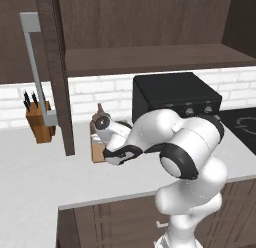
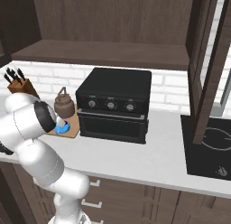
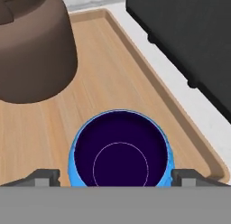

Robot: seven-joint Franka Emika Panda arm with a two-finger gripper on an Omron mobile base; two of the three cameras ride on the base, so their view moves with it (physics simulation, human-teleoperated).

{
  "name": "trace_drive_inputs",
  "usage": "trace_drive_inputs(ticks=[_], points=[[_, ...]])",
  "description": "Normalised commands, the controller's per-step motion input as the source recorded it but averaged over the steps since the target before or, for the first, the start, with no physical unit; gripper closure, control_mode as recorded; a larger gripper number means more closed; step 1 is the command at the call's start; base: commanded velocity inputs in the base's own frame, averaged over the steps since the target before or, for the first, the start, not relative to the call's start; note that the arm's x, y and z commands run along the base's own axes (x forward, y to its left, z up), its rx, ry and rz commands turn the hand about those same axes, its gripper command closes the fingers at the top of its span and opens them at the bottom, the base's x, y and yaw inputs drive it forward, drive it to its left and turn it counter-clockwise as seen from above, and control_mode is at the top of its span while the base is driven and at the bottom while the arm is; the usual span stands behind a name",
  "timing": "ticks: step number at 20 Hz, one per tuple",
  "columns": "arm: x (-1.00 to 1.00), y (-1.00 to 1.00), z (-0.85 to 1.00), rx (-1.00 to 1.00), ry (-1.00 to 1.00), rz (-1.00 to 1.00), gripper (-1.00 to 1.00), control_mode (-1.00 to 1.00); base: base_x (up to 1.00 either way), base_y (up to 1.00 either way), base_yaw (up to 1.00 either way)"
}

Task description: Pick the kettle from the counter and place it on the tray. Then pick the mug from the cabinet and place it on the tray. Then close the cabinet doors.

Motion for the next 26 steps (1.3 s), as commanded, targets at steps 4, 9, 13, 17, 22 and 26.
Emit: trace_drive_inputs(ticks=[4, 9, 13, 17, 22, 26], points=[[-0.05, 0.02, 0.34, 0.0, 0.0, 0.0, -1.0, -1.0, 0.0, 0.0, 0.0], [-0.37, 0.0, 0.45, 0.0, 0.0, 0.01, -1.0, -1.0, 0.0, 0.0, 0.0], [-0.41, -0.13, 0.49, 0.07, 0.0, 0.13, -1.0, -1.0, 0.0, 0.0, 0.0], [-0.38, -0.15, 0.56, 0.13, 0.03, 0.2, -1.0, -1.0, 0.0, 0.0, 0.0], [-0.52, -0.16, 0.53, 0.15, 0.0, 0.18, -1.0, -1.0, 0.0, 0.0, 0.0], [-0.58, -0.16, 0.49, 0.09, -0.05, 0.09, -1.0, -1.0, 0.0, 0.0, 0.0]])
